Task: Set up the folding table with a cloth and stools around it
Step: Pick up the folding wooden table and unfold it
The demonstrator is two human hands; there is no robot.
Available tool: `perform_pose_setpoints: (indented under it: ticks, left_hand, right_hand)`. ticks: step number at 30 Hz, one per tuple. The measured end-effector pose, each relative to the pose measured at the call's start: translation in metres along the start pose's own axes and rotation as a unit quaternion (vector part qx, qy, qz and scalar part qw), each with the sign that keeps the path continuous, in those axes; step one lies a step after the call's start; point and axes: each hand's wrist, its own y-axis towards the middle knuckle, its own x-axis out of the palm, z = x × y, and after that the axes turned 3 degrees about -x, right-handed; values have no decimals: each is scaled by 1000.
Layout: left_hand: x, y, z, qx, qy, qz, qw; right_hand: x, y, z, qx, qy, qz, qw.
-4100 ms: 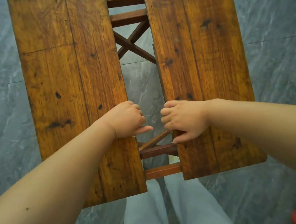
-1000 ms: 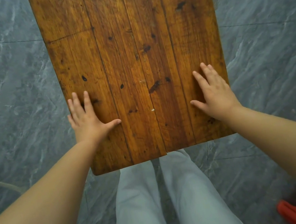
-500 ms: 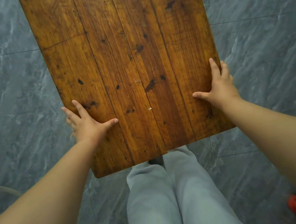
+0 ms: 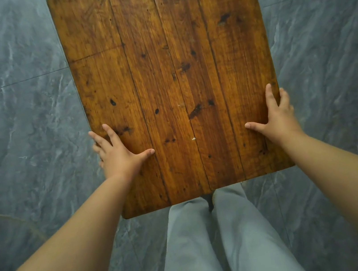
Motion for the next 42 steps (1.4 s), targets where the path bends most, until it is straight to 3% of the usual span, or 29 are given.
perform_pose_setpoints:
  ticks: [8,23,27,32,39,42]
  left_hand:
    - [1,0,2,-5,7,6,1000]
    - [-1,-11,22,-29,28,-15,999]
    - [-27,-30,46,81,52,20,995]
    - [-86,-92,110,249,58,94,962]
    - [-193,-224,208,431,70,196,878]
    - [-230,-300,250,514,78,217,826]
  right_hand:
    - [3,3,5,-7,24,0,1000]
    - [-19,6,-9,12,-43,-14,999]
    - [-45,-21,-33,-100,-45,46,993]
    - [-121,-87,-67,-218,-49,115,968]
    - [-254,-206,-79,-215,0,295,931]
    - [-310,-273,-58,-185,16,382,905]
